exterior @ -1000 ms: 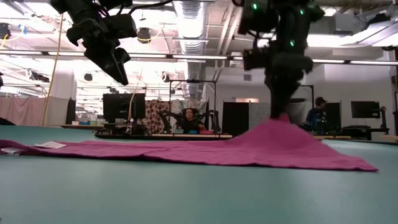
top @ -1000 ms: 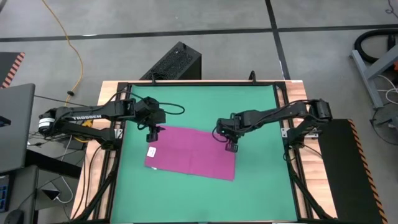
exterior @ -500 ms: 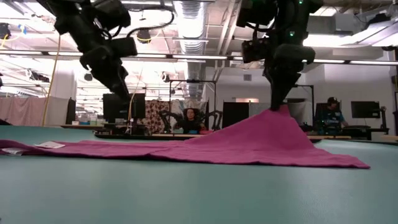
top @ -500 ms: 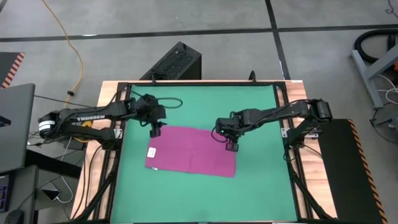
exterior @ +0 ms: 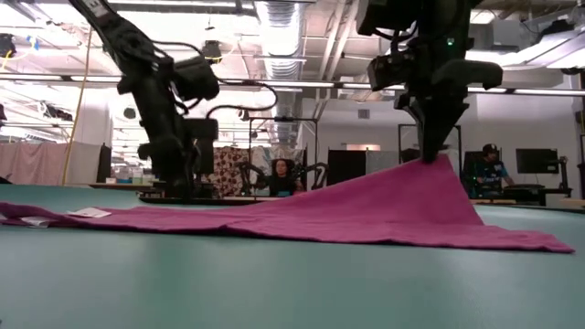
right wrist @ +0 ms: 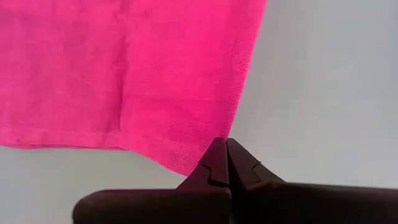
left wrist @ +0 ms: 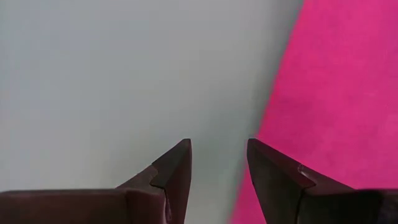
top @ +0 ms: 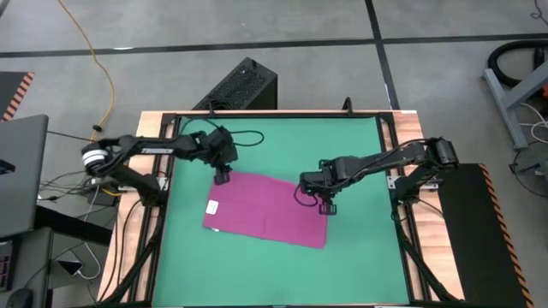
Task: Roll towel
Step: Roll the pink towel
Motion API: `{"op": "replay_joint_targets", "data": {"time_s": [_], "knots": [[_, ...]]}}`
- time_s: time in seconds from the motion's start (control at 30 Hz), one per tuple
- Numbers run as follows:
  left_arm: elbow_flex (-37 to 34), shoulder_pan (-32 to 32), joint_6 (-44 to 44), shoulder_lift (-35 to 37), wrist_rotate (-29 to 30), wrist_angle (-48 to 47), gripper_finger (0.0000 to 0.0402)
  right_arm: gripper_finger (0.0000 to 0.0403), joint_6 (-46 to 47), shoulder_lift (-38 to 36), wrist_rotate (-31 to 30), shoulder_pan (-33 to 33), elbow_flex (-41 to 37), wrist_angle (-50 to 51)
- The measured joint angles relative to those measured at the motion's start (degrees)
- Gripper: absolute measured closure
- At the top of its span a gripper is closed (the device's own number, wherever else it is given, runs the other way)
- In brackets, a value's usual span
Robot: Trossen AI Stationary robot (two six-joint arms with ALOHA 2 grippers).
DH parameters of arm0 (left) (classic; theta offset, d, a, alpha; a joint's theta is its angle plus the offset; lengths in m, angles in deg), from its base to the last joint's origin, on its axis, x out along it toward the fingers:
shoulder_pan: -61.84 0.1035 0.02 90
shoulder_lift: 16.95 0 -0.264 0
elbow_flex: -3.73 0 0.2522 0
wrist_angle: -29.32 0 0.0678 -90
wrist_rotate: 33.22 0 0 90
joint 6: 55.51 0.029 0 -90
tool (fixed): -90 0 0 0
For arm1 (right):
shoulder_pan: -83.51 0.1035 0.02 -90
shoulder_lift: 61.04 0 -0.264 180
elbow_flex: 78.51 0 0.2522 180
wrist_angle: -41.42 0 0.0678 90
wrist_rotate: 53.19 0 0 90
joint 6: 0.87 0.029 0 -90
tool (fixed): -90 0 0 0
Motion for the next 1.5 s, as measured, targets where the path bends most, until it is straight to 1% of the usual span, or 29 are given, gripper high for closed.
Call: {"op": "replay_joint_targets", "data": {"time_s": [0.07, 0.13, 0.27, 0.4, 0.5, 0.57, 0.67, 0.93, 1.07, 1.2, 1.33, 1.4, 1.5], "knots": [[0.6, 0.9, 2.8, -2.2, -0.1, -0.3, 0.0255, 0.0403, 0.0, 0.0, 0.0, 0.0, 0.0, 0.0], [1.6, 2.0, 3.7, -4.3, -0.4, -0.5, 0.0255, 0.0403, 0.0, 0.0, 0.0, 0.0, 0.0, -0.1], [4.1, 3.4, 5.2, -6.5, -5.1, -4.1, 0.0255, 0.0403, -0.1, 0.0, 0.0, 0.0, 0.0, -0.1], [5.9, 3.5, 6.7, -5.9, -6.4, -8.2, 0.0255, 0.0403, -0.6, 0.0, 0.0, -0.1, 0.0, -0.1], [7.3, 3.6, 8.8, -4.3, -8.7, -10.5, 0.0255, 0.0403, -0.6, 0.0, 0.0, -0.1, 0.0, 0.0], [7.3, 3.3, 9.9, -4.3, -8.0, -12.8, 0.0255, 0.0403, -0.6, 0.0, 0.0, -0.1, 0.0, 0.0], [7.1, 2.4, 10.4, -5.1, -5.1, -15.1, 0.0255, 0.0403, -0.6, 0.0, 0.0, -0.1, 0.0, 0.0], [7.1, 2.3, 10.2, -5.3, -5.0, -17.7, 0.0255, 0.0403, -0.6, 0.0, 0.0, -0.1, 0.0, -0.1], [5.1, 2.1, 10.9, -5.3, -4.7, -17.0, 0.0259, 0.0403, -0.6, 0.0, 0.0, -0.1, 0.0, -0.2], [3.8, 1.4, 10.6, -5.7, -1.7, -14.9, 0.0281, 0.0403, -0.6, 0.0, 0.0, -0.1, 0.0, -0.4], [4.2, 1.3, 10.1, -5.8, -0.9, -14.7, 0.0315, 0.0403, -0.5, 0.0, -0.2, 0.0, 0.0, -0.7], [5.1, 1.3, 9.4, -5.9, -0.5, -15.8, 0.0339, 0.0403, -0.2, 0.0, -1.2, 0.4, 0.0, -0.7], [6.4, 1.3, 7.2, -6.1, 0.2, -17.8, 0.0385, 0.0403, -0.2, 0.0, -3.3, 0.4, 0.0, -0.6]]}}
